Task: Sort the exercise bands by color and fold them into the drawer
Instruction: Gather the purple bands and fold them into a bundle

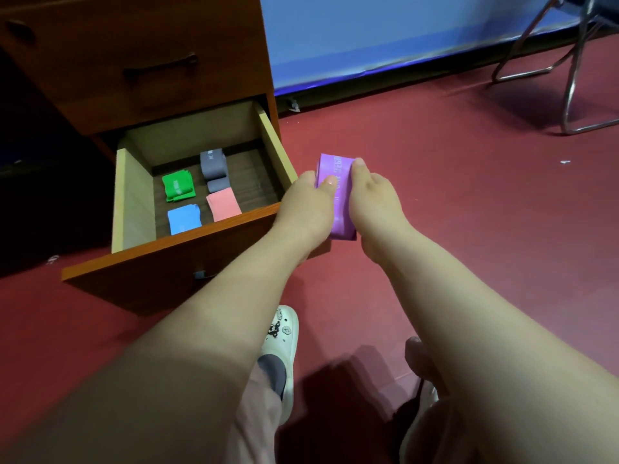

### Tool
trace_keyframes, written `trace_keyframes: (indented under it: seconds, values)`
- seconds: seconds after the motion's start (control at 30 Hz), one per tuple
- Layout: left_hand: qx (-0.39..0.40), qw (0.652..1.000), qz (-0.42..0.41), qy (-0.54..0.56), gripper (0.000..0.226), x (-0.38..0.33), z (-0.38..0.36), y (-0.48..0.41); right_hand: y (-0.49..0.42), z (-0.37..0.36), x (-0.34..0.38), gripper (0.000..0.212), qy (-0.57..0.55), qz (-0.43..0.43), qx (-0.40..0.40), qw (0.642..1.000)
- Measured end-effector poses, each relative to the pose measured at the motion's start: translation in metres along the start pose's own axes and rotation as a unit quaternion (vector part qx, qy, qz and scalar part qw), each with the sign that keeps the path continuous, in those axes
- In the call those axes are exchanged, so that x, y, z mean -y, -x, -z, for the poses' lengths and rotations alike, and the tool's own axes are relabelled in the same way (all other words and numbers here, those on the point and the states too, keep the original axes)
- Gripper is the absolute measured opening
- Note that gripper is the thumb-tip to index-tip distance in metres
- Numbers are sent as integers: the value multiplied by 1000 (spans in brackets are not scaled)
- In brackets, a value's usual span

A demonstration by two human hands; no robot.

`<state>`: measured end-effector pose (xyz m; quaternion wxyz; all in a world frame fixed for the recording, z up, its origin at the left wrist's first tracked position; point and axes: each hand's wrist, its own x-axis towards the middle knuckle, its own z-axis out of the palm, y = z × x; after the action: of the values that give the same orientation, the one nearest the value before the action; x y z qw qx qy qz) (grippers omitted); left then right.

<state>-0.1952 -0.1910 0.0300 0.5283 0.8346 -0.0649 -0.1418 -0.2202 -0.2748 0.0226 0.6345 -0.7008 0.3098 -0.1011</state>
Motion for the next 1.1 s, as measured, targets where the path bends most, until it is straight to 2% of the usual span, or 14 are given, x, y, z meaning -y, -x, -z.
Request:
trace_keyframes:
  seconds: [0.07,0.23,0.37,0.5,0.6,0.8,0.93,1.1]
  values:
    - [0,1000,-1,-19,27,6,14,0,2,-16,-3,55,25,2,-3,1000]
    - [-29,995,-27,-93,45,15,48,-1,0,-49,-3,45,38,38,-34,998]
    - [-70,983,-54,-164,46,27,68,-7,0,-75,-4,45,24,47,-5,999]
    - [-56,975,-34,-213,46,33,86,-13,-1,-99,-5,49,3,26,27,999]
    - [-58,977,-21,-204,47,40,97,-19,-2,-111,-3,45,8,35,26,999]
    - [-63,980,-65,-175,53,41,122,-33,-10,-129,16,45,50,71,12,996]
    - [-60,993,-5,-106,52,48,131,-65,-29,-145,34,44,79,84,25,993]
    - [5,996,87,19,49,68,133,-98,-63,-162,40,48,203,68,44,976]
